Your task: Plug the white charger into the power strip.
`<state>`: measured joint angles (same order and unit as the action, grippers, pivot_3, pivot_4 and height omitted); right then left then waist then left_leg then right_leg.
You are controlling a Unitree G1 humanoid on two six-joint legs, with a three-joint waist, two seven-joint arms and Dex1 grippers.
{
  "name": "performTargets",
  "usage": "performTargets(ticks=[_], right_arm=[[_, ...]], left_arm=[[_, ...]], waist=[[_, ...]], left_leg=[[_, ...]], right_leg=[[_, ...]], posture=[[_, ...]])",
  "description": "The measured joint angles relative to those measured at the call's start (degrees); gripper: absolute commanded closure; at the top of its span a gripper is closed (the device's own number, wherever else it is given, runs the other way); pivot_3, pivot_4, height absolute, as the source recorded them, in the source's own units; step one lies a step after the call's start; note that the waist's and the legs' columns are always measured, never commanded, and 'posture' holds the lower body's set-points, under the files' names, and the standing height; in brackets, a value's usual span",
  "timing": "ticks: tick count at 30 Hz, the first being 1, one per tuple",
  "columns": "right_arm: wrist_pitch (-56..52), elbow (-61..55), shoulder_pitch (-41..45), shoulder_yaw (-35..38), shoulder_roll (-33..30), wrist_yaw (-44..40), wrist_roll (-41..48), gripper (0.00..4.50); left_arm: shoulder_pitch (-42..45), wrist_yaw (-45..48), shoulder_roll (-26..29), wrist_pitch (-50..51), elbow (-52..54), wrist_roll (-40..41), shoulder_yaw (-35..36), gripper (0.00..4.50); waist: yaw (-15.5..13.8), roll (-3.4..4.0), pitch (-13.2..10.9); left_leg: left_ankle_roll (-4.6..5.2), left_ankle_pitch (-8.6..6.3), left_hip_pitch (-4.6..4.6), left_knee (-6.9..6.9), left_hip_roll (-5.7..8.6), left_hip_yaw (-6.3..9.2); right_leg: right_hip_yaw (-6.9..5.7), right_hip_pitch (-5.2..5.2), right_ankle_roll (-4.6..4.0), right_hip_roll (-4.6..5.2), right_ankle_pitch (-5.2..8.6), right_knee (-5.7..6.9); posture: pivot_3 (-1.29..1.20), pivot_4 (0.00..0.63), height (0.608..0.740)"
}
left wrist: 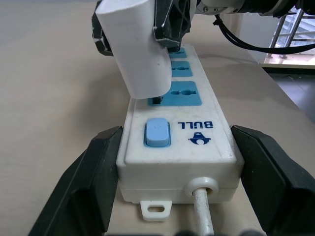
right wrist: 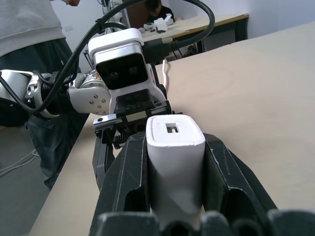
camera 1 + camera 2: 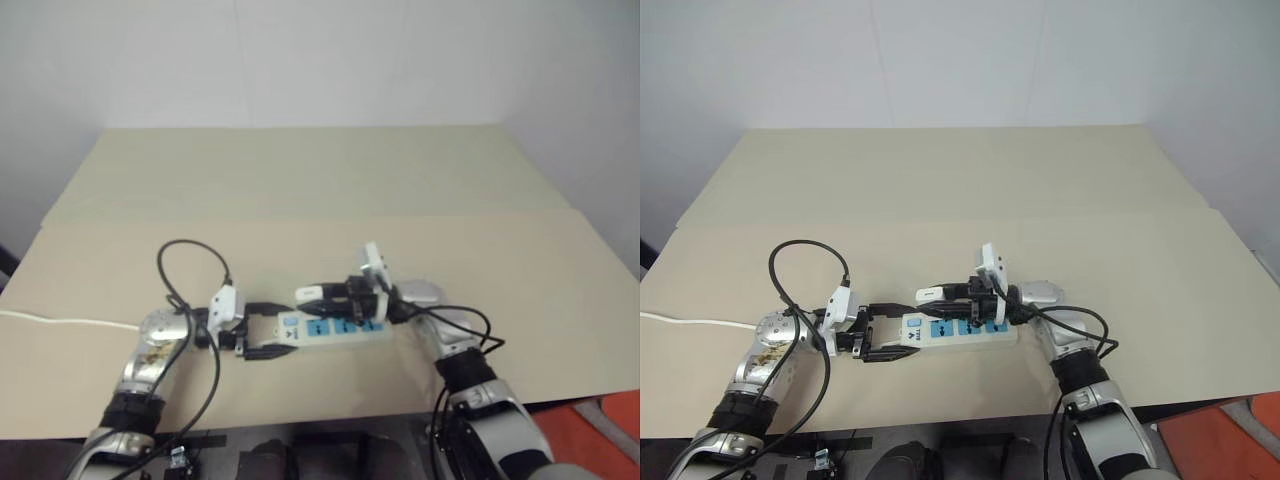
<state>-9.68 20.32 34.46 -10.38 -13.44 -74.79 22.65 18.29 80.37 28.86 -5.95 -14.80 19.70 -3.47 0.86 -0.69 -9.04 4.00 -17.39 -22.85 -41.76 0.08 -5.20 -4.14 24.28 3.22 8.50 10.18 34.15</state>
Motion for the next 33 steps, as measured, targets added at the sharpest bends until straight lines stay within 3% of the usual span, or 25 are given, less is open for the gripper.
performTargets(ticks=[33], right_arm=[[5.04, -0.84, -3.92, -0.21, -4.65, -4.10, 1.15, 3.39]], left_arm=[[0.76, -0.35, -0.14, 0.05, 0.39, 0.67, -4.07, 1.29]], waist=[[-0.19, 0.00, 0.00]], left_leg=[[0.00, 0.00, 0.01, 0.00, -0.03, 0.02]], right_leg=[[0.01, -0.02, 0.00, 0.00, 0.00, -0.02]], posture=[[0.00, 0.150, 0.740]])
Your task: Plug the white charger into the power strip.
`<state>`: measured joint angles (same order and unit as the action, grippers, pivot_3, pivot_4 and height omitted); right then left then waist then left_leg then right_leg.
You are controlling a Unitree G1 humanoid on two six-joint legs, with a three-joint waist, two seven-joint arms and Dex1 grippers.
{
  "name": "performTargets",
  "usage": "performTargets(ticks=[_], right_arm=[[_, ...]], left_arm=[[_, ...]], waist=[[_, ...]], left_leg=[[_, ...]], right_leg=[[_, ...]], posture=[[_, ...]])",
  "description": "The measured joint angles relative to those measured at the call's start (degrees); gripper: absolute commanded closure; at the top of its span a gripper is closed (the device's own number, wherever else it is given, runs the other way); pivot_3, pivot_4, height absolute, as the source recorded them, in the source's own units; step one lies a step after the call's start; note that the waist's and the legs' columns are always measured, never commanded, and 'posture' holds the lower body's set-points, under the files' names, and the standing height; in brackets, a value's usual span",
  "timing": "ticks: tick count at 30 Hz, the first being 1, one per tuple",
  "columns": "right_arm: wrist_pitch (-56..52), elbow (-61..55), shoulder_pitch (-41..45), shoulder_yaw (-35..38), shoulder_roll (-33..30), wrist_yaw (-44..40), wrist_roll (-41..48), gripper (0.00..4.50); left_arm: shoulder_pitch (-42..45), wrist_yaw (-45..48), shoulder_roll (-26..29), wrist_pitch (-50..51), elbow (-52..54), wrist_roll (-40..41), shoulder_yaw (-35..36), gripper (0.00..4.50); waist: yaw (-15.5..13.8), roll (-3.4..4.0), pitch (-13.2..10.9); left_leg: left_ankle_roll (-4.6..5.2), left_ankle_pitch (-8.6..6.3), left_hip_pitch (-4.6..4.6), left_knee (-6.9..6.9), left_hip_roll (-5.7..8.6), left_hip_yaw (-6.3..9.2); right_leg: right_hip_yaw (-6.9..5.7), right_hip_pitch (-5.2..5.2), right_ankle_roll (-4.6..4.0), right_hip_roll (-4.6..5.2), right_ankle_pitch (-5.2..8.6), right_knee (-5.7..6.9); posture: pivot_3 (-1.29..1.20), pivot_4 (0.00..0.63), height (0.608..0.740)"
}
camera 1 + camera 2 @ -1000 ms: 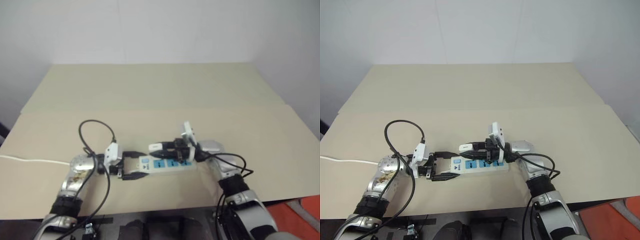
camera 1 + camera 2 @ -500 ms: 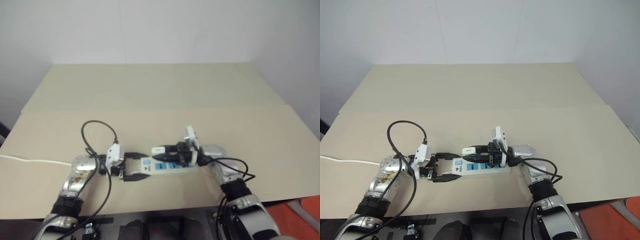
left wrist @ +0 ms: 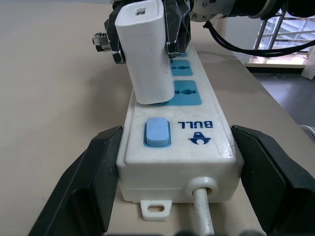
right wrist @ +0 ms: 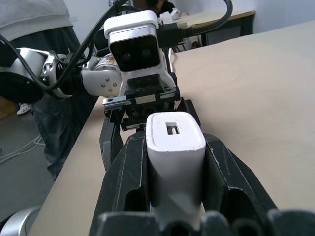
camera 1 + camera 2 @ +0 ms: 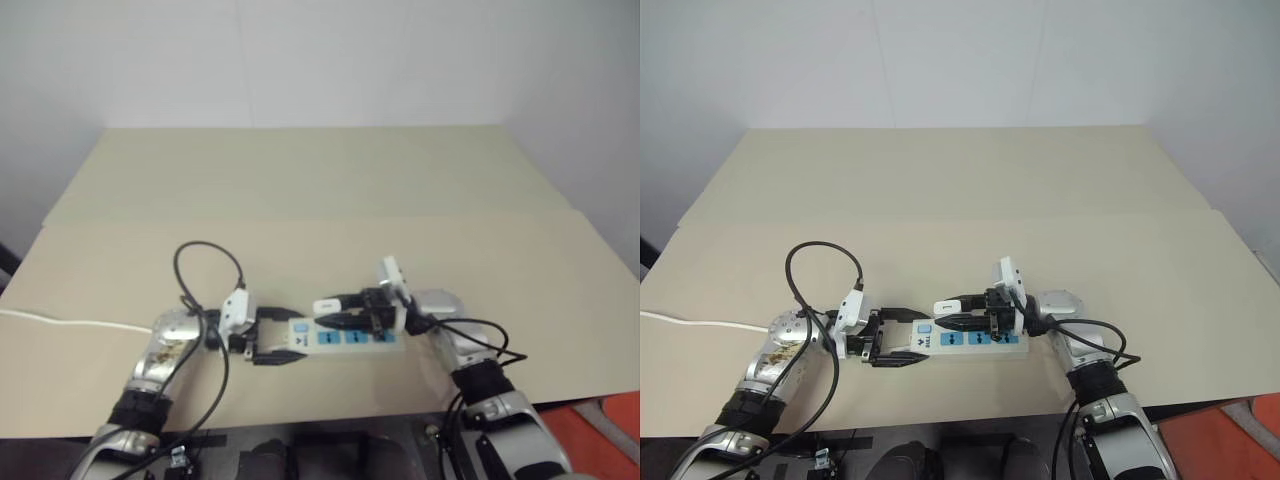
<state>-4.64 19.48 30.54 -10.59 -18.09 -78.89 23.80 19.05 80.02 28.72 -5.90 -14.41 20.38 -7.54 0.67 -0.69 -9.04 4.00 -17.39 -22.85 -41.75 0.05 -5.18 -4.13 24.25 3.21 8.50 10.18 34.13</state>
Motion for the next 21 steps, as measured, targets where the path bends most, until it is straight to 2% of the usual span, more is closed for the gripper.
performTargets(ticks=[21], right_arm=[[4.28, -3.11, -2.39, -1.64, -3.13, 2.85, -0.23, 3.39]], left_arm=[[-0.81, -2.03, -0.21, -0.08, 1.26, -0.02, -0.60, 1.29]], waist=[[0.04, 0.00, 0.00]], left_leg=[[0.00, 0.00, 0.01, 0.00, -0.05, 0.00]], right_leg=[[0.02, 0.00, 0.00, 0.00, 0.00, 0.00]], posture=[[0.00, 0.150, 0.740]])
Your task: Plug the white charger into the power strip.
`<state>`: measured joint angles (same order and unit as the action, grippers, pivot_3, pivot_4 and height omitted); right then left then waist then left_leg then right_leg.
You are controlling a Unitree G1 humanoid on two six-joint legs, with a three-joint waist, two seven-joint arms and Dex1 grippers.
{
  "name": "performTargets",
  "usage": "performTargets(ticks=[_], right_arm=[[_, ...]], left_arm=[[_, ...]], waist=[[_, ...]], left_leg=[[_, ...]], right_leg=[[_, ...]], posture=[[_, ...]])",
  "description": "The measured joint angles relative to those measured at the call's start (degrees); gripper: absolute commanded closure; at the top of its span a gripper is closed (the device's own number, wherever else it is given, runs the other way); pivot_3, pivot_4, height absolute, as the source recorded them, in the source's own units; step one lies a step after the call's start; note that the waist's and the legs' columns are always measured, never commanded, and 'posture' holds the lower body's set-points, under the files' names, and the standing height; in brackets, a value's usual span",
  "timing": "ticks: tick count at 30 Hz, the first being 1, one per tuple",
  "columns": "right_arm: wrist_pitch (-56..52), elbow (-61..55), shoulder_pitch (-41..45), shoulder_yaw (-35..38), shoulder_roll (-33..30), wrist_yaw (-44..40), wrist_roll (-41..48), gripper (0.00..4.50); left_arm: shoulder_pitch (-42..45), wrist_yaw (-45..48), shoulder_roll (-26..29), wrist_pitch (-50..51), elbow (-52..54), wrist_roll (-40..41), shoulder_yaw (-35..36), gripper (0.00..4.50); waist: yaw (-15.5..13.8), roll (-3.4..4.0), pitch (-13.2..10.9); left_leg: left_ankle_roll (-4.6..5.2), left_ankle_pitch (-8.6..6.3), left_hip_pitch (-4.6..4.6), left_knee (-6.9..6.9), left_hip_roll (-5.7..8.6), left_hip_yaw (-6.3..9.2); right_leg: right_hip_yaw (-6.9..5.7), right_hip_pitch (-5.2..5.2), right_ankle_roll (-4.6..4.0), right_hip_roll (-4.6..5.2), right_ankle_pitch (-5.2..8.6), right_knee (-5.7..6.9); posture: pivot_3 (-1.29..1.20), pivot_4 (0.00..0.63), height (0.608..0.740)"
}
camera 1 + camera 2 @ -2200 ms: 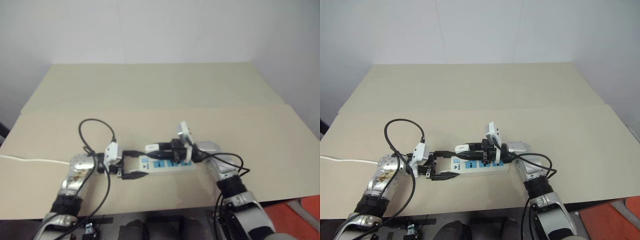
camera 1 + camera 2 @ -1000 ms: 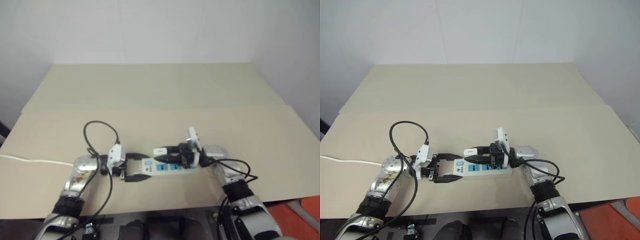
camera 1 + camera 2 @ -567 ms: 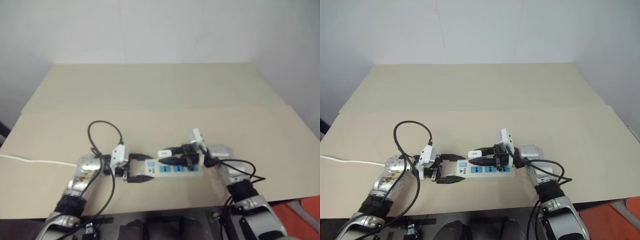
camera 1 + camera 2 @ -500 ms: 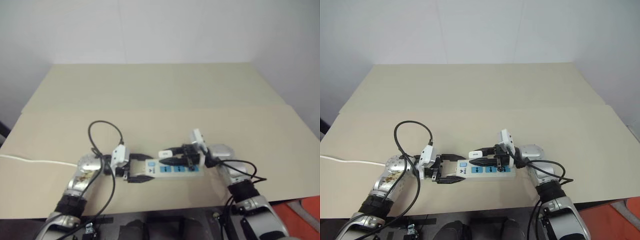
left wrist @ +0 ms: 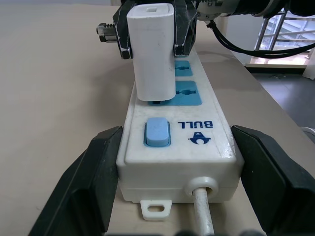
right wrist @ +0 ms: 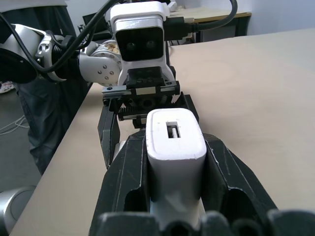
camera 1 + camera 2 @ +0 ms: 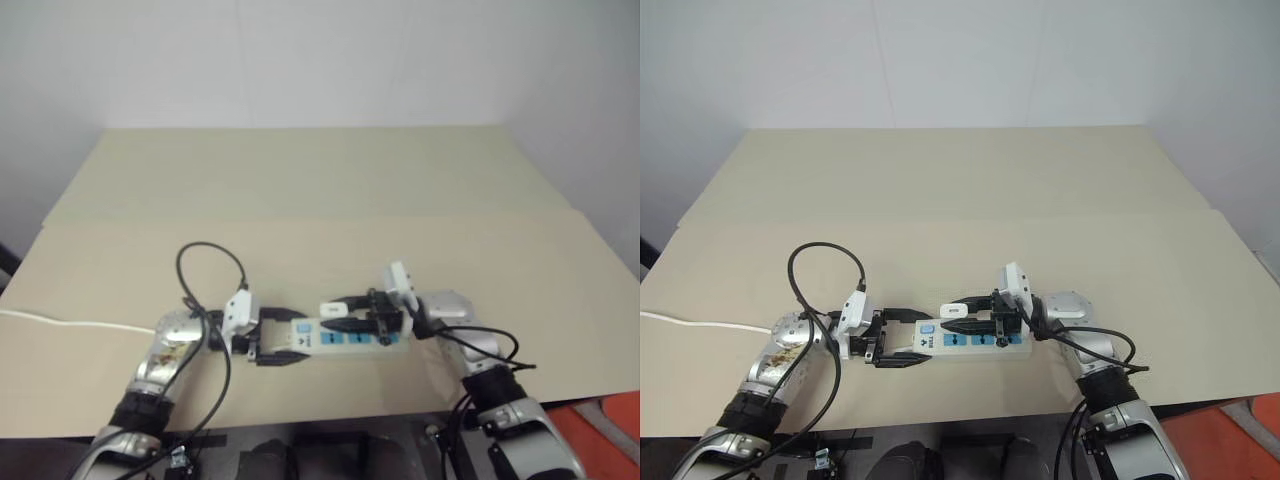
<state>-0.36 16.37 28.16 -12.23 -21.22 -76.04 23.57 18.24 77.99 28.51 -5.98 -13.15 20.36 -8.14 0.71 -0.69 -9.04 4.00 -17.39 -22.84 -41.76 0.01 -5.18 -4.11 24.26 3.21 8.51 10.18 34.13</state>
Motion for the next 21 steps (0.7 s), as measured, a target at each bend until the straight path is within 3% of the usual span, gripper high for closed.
performTargets(ticks=[21], right_arm=[[8.68, 8.63, 2.82, -2.98, 0.62, -1.92, -0.28, 3.39]], left_arm=[[-3.72, -4.10, 0.62, 0.08, 3.11, 0.03, 0.01, 1.29]], waist=[[0.17, 0.00, 0.07]], left_leg=[[-0.02, -0.02, 0.59, 0.02, -0.20, -0.13]], right_leg=[[0.23, -0.23, -0.18, 0.01, 0.00, -0.03]], posture=[[0.00, 0.150, 0.740]])
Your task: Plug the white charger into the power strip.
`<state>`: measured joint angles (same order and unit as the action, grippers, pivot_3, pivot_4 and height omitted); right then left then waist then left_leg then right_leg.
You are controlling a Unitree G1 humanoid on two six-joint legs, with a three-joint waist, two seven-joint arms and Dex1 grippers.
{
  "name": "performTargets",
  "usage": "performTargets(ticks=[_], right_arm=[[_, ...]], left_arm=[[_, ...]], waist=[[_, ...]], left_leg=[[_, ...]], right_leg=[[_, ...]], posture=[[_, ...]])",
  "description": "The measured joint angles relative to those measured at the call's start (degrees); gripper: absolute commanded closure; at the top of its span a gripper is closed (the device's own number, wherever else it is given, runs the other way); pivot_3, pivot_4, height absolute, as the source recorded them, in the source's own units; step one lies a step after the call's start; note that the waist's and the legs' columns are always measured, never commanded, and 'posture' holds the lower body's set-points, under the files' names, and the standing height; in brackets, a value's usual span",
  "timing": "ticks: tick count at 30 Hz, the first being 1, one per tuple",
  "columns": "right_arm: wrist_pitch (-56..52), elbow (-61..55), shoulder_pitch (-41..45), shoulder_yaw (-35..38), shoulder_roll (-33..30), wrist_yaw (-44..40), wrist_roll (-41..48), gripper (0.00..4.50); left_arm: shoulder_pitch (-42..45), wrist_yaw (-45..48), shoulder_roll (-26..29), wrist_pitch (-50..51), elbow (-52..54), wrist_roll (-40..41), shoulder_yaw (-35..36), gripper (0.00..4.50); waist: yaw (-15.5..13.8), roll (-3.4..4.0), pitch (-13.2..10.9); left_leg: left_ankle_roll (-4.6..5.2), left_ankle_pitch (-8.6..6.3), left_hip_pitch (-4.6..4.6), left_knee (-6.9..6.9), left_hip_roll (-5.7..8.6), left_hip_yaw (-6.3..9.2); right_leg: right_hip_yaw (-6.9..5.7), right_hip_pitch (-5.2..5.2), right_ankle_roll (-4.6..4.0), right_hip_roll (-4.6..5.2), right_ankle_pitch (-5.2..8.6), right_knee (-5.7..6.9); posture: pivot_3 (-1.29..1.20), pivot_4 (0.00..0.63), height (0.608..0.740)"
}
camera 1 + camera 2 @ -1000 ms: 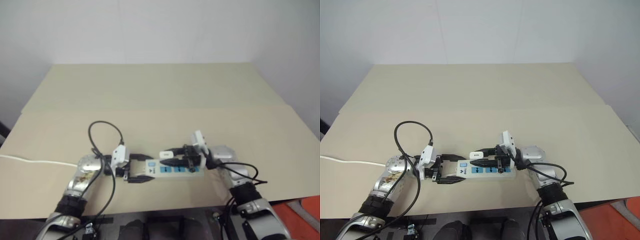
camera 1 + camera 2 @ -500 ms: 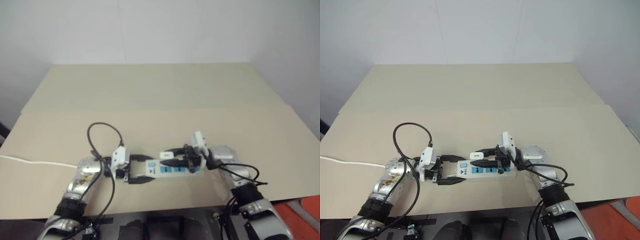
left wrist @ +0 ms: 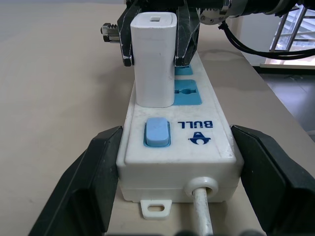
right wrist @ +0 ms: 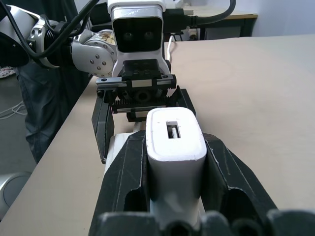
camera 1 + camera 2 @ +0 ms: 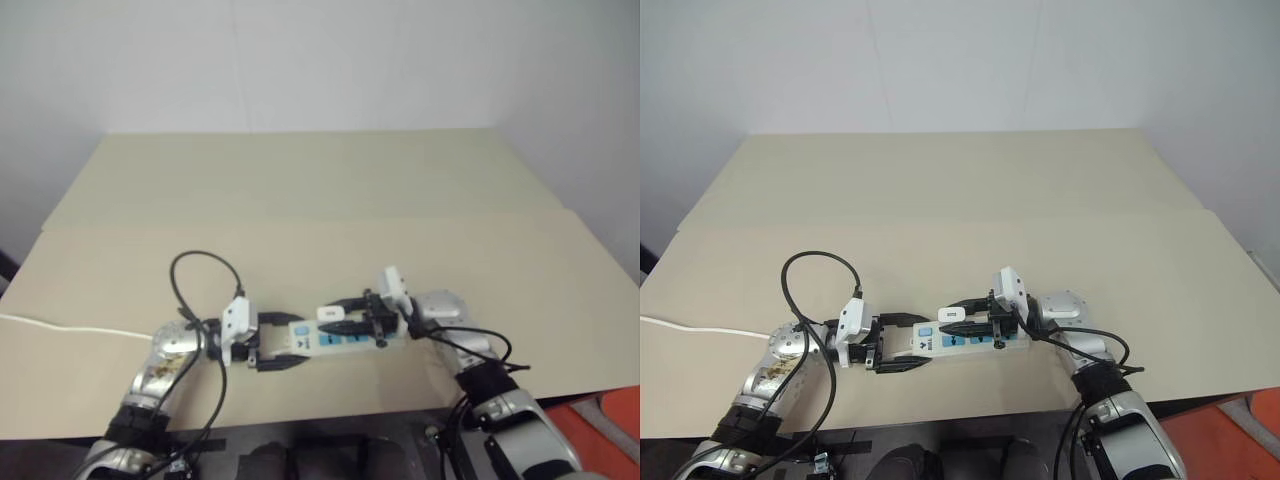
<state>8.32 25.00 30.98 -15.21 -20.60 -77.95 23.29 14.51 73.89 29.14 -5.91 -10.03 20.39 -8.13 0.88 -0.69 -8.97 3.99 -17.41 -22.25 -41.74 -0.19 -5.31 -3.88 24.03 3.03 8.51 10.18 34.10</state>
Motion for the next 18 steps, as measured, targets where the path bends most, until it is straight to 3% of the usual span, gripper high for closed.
performTargets(ticks=[13, 18], right_arm=[[-2.74, 2.55, 2.60, -0.85, 0.45, -0.23, 0.02, 3.39], [-7.42, 1.37, 3.03, 0.22, -3.90, -0.29, -0.25, 1.73]], left_arm=[[0.52, -0.09, 0.30, 0.00, -1.26, 0.02, 0.03, 1.29], [0.67, 0.57, 0.73, -0.16, -1.37, 0.22, 0.19, 1.29]], waist=[[0.01, 0.06, 0.12], [-0.02, 0.06, 0.14]], left_leg=[[-0.07, 0.00, 0.19, 0.04, -0.20, -0.05], [-0.10, -0.02, 0.15, 0.07, -0.23, -0.05]], right_leg=[[-0.01, 0.07, -0.27, 0.00, -0.20, 0.03], [-0.03, 0.13, -0.30, -0.01, -0.21, 0.00]], posture=[[0.00, 0.150, 0.740], [0.00, 0.150, 0.740]])
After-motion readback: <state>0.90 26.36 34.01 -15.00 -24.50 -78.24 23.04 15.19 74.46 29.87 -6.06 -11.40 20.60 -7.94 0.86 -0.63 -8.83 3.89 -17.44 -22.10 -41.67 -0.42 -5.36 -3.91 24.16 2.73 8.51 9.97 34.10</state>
